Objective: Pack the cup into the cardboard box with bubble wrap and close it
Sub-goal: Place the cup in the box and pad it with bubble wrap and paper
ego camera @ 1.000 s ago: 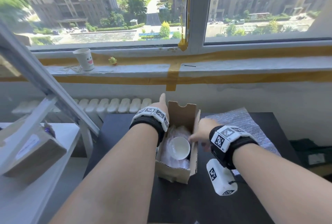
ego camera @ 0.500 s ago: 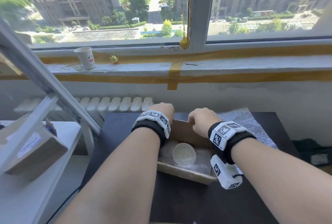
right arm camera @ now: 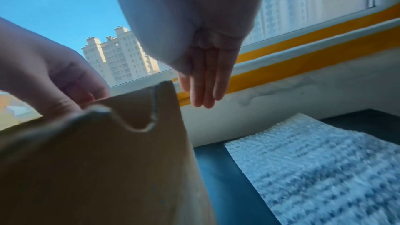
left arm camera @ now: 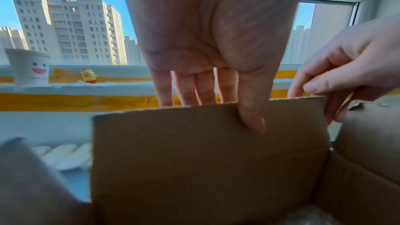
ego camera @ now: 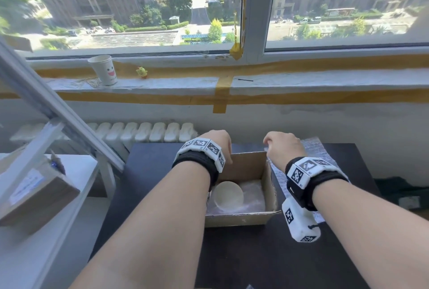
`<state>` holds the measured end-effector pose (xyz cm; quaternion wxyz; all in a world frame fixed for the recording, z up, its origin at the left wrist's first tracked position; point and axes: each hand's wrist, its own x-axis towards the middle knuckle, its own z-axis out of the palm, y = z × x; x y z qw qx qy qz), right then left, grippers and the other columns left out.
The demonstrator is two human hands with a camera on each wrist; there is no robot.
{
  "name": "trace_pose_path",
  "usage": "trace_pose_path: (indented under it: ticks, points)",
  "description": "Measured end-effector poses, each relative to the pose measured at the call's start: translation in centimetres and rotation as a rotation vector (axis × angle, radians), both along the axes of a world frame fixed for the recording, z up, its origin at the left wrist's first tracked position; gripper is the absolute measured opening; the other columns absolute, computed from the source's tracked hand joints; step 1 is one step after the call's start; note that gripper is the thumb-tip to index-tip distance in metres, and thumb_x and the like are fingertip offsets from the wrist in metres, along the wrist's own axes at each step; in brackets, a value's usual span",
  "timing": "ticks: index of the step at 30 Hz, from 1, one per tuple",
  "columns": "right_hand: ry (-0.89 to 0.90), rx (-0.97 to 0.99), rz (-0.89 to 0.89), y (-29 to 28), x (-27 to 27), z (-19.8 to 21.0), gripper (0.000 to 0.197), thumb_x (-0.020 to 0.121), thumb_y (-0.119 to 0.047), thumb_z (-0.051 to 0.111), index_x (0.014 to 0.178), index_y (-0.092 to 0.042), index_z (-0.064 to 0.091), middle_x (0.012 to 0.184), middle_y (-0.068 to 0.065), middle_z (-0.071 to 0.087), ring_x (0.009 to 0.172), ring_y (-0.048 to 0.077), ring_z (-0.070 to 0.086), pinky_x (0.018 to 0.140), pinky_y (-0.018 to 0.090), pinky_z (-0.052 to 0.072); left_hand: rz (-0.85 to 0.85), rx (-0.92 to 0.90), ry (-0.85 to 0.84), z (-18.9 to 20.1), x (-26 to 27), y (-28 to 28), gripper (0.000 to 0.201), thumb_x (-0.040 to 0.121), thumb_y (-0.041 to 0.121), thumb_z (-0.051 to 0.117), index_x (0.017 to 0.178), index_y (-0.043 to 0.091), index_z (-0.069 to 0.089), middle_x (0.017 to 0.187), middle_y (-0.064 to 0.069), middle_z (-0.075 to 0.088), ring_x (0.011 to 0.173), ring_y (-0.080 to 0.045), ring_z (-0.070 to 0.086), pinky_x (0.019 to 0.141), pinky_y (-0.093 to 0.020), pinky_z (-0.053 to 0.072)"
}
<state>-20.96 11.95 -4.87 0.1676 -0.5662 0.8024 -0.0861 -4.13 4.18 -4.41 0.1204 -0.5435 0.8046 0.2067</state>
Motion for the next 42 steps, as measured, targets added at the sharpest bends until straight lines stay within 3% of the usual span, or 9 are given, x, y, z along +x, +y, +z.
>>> trace_pose_path:
  ticks: [3,6,15,19,28,32,35,39,42]
  points:
    - [-0.008,0.077,-0.091,1.4,-2.4,-2.0,0.033,0.092,-0.009,0.042,0.113,-0.021,0.065,0.116,0.012,0.066,0.107,0.033,0.059,0.085,0.033,0.046,-0.006,0.067,0.056,-0.9,-2.1,0.6,0.025,0.068,0.038,0.082,0.078,0.020,0.068,0.080,0.000,0.071,0.076,-0.023,0.068,0.064,-0.029,0.054]
    - [0.009,0.219,-0.105,2.6,-4.2,-5.1,0.032,0.093,-0.013,0.045,0.116,-0.022,0.065,0.122,0.009,0.065,0.111,0.030,0.060,0.089,0.034,0.048,-0.006,0.051,0.005,-2.9,-2.9,1.0,0.020,0.064,0.023,0.076,0.059,0.016,0.058,0.062,-0.006,0.065,0.059,-0.028,0.063,0.047,-0.020,0.043]
    - [-0.044,0.399,-0.111,3.1,-4.0,-10.7,0.050,0.082,-0.022,0.070,0.127,-0.010,0.052,0.132,0.014,0.050,0.117,0.032,0.054,0.090,0.037,0.048,-0.010,0.056,-0.080,-4.1,-3.2,0.0,0.025,0.050,0.026,0.074,0.070,0.013,0.068,0.066,-0.005,0.070,0.061,-0.027,0.069,0.054,-0.030,0.058]
    - [0.044,0.363,-0.120,3.8,-3.2,-12.6,0.050,0.083,-0.011,0.064,0.129,-0.008,0.044,0.137,0.017,0.035,0.126,0.036,0.038,0.091,0.038,0.044,0.002,0.039,-0.083,-4.2,-3.2,0.0,0.025,0.051,0.027,0.075,0.069,0.013,0.066,0.066,-0.004,0.069,0.061,-0.026,0.069,0.051,-0.025,0.053]
    - [0.067,0.366,-0.150,4.5,-1.8,-13.2,0.038,0.087,-0.008,0.054,0.123,-0.006,0.043,0.123,0.018,0.053,0.110,0.035,0.056,0.079,0.038,0.047,-0.014,0.064,-0.078,-3.6,-3.1,0.3,0.032,0.051,0.029,0.080,0.078,0.016,0.068,0.073,-0.002,0.070,0.067,-0.024,0.069,0.051,-0.024,0.049]
    - [0.019,0.373,-0.149,4.2,-1.6,-11.4,0.031,0.088,-0.007,0.049,0.118,-0.005,0.042,0.106,0.014,0.064,0.099,0.034,0.063,0.070,0.036,0.042,-0.032,0.066,-0.044,-2.8,-2.9,0.7,0.034,0.051,0.035,0.082,0.077,0.018,0.068,0.073,-0.001,0.071,0.068,-0.024,0.070,0.056,-0.028,0.056]
    - [0.029,0.306,-0.158,3.1,-1.9,-8.1,0.031,0.088,-0.009,0.049,0.119,-0.006,0.044,0.106,0.013,0.062,0.101,0.034,0.062,0.069,0.034,0.040,-0.040,0.064,0.041,-2.1,-2.6,1.0,0.032,0.057,0.039,0.084,0.080,0.021,0.070,0.078,0.002,0.072,0.076,-0.023,0.070,0.066,-0.034,0.060]
    - [0.045,0.207,-0.162,1.8,-2.4,-2.9,0.031,0.087,-0.012,0.051,0.118,-0.008,0.050,0.079,0.004,0.052,0.083,0.029,0.058,0.059,0.027,0.039,0.022,0.047,0.228,0.1,-2.1,1.3,0.031,0.069,0.049,0.080,0.085,0.023,0.071,0.086,0.005,0.070,0.087,-0.017,0.068,0.081,-0.034,0.058]
    - [0.042,0.152,-0.130,1.1,-2.3,1.4,0.044,0.088,-0.013,0.051,0.130,-0.015,0.041,0.095,0.007,0.060,0.085,0.029,0.056,0.067,0.030,0.043,0.060,0.029,0.293,3.0,-1.9,1.2,0.029,0.077,0.051,0.072,0.087,0.024,0.073,0.093,0.004,0.074,0.090,-0.015,0.068,0.082,-0.032,0.057]
